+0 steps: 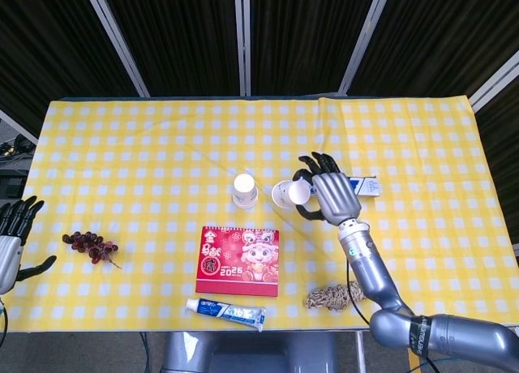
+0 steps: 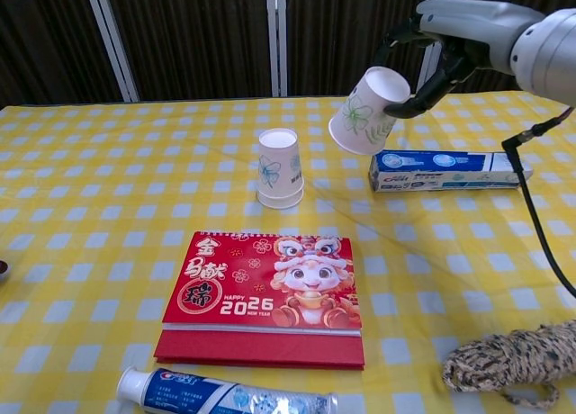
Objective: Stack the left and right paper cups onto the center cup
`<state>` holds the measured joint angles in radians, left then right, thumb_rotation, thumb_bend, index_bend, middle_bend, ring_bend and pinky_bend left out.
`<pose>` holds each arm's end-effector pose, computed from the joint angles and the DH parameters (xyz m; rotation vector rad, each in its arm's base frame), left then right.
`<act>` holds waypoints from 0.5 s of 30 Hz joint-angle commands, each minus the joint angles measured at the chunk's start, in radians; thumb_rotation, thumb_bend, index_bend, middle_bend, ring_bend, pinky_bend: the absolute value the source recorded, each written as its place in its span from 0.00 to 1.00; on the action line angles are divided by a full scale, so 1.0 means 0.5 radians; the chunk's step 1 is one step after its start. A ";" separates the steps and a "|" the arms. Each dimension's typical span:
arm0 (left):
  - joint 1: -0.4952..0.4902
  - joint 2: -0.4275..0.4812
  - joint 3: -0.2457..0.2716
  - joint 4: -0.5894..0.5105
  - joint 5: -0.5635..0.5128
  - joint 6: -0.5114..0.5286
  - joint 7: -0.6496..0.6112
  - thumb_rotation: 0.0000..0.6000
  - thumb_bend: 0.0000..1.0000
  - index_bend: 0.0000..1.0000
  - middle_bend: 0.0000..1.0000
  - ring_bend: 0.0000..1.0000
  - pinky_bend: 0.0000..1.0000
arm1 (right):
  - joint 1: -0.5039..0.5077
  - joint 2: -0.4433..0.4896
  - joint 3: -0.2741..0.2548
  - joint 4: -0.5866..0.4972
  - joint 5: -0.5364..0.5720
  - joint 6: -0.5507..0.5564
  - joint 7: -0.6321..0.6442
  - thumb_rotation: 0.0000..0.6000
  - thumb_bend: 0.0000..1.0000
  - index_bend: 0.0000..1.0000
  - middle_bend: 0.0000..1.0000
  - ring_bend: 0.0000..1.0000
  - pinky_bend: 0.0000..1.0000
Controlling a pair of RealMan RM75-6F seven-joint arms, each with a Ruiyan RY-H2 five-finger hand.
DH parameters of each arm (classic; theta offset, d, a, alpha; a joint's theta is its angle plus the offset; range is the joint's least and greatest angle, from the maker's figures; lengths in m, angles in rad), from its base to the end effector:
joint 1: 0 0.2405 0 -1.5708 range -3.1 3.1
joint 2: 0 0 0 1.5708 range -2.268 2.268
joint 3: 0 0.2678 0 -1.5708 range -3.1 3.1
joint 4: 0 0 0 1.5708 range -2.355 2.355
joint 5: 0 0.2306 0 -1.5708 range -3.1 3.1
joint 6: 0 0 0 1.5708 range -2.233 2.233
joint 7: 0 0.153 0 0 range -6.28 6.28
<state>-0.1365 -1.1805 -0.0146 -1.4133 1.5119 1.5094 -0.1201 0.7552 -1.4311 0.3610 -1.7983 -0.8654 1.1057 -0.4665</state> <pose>-0.3547 0.2061 0.1443 -1.4212 -0.8570 -0.9326 -0.0903 -0.3699 0.0282 1.6204 -1.0862 1.1236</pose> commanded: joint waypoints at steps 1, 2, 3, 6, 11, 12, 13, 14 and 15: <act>-0.002 0.003 -0.007 0.005 -0.010 -0.015 -0.018 1.00 0.18 0.02 0.00 0.00 0.00 | 0.093 -0.136 0.030 0.159 0.035 -0.036 0.046 1.00 0.22 0.46 0.13 0.00 0.08; -0.003 0.004 -0.009 0.006 -0.013 -0.023 -0.024 1.00 0.18 0.02 0.00 0.00 0.00 | 0.112 -0.165 0.036 0.194 0.038 -0.038 0.053 1.00 0.22 0.46 0.13 0.00 0.08; -0.005 0.005 -0.011 0.009 -0.016 -0.031 -0.030 1.00 0.18 0.02 0.00 0.00 0.00 | 0.130 -0.190 0.041 0.228 0.039 -0.041 0.056 1.00 0.22 0.46 0.13 0.00 0.08; -0.009 0.004 -0.019 0.024 -0.028 -0.051 -0.050 1.00 0.18 0.02 0.00 0.00 0.00 | 0.180 -0.265 0.061 0.322 0.038 -0.040 0.072 1.00 0.22 0.46 0.14 0.00 0.08; -0.011 0.020 -0.019 0.024 -0.032 -0.081 -0.084 1.00 0.18 0.02 0.00 0.00 0.00 | 0.240 -0.336 0.075 0.428 0.009 -0.067 0.113 1.00 0.22 0.46 0.14 0.00 0.08; -0.011 0.023 -0.020 0.024 -0.030 -0.081 -0.091 1.00 0.18 0.02 0.00 0.00 0.00 | 0.251 -0.351 0.078 0.445 0.004 -0.072 0.123 1.00 0.22 0.46 0.14 0.00 0.08; -0.011 0.025 -0.023 0.025 -0.030 -0.081 -0.100 1.00 0.18 0.02 0.00 0.00 0.00 | 0.261 -0.363 0.080 0.459 0.001 -0.074 0.128 1.00 0.22 0.46 0.14 0.00 0.08; -0.011 0.026 -0.025 0.026 -0.030 -0.081 -0.107 1.00 0.18 0.02 0.00 0.00 0.00 | 0.270 -0.374 0.082 0.471 -0.001 -0.075 0.130 1.00 0.22 0.46 0.14 0.00 0.08; -0.010 0.028 -0.026 0.028 -0.030 -0.083 -0.114 1.00 0.18 0.02 0.00 0.00 0.00 | 0.279 -0.384 0.084 0.480 -0.003 -0.076 0.133 1.00 0.22 0.46 0.14 0.00 0.08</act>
<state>-0.1418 -1.1674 -0.0267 -1.4000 1.4969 1.4686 -0.1756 0.8915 -1.6191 0.4011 -1.5617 -0.8650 1.0694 -0.4026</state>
